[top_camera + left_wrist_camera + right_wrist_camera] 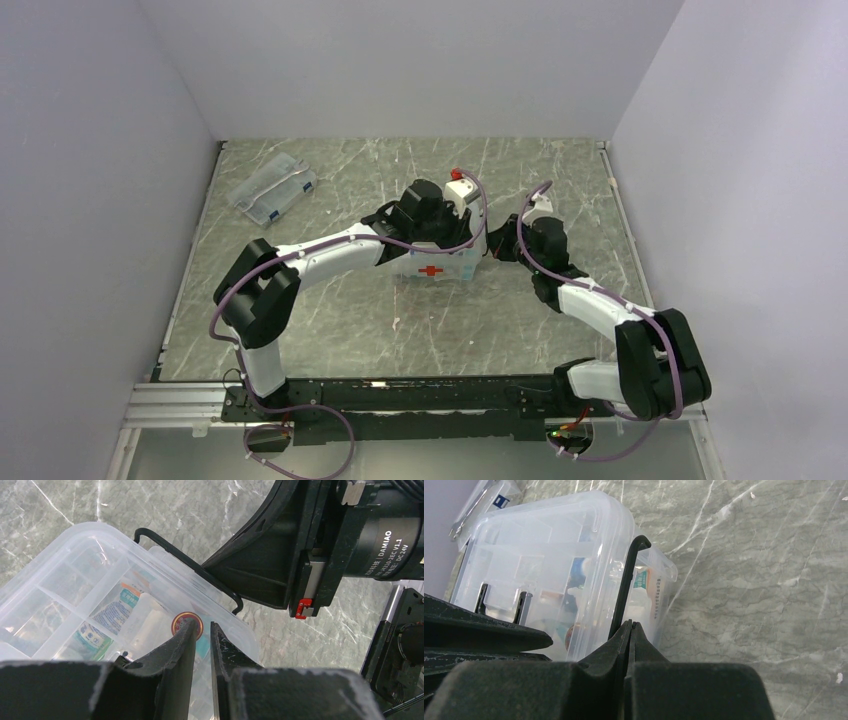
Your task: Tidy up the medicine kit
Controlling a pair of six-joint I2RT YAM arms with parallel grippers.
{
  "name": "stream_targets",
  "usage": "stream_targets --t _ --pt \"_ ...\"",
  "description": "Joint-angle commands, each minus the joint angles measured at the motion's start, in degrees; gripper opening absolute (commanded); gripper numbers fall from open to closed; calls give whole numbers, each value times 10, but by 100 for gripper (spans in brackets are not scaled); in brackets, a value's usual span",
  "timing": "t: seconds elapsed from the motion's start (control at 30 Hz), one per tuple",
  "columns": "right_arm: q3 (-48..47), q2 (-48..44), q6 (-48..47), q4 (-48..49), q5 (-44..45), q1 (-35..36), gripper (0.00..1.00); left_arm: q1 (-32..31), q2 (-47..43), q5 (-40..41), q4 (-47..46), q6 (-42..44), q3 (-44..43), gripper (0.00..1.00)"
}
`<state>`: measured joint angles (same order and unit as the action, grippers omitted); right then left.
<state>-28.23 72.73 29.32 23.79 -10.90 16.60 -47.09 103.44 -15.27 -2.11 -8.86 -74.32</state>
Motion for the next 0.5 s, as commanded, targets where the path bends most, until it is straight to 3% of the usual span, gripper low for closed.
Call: stream_targets --t 0.0,0.47 --pt "-41 -26 -15 38 -15 14 0 -10 31 -12 129 -8 24 23" --pt "-52 -29 -28 27 -9 17 0 -11 46 -1 160 2 -30 23"
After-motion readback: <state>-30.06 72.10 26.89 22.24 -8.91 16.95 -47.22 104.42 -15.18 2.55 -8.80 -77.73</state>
